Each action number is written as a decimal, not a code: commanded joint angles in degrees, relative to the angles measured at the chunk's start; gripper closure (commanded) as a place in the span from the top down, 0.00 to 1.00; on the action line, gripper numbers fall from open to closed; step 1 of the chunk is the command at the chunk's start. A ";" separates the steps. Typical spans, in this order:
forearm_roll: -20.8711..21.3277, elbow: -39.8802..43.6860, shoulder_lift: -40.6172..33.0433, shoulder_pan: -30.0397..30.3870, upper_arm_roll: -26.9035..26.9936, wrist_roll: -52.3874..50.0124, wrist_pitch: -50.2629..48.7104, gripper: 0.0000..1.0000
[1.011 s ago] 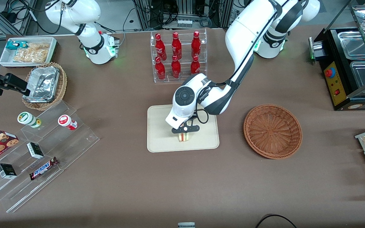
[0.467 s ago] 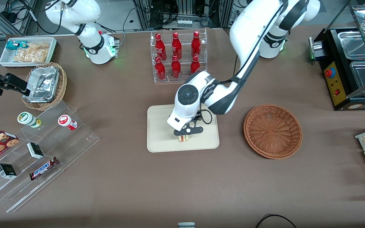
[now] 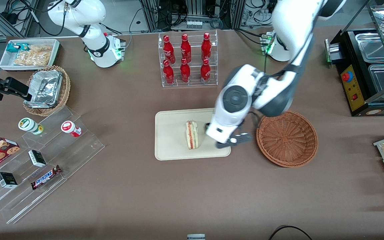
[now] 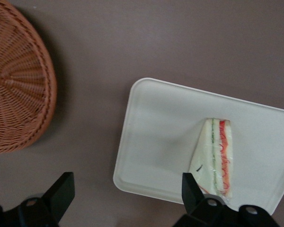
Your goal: Place sandwich from basket to tray
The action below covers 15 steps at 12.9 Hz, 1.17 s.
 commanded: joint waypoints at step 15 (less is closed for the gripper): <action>0.65 -20.76 -27.94 26.40 -3.37 40.73 -9.68 1.00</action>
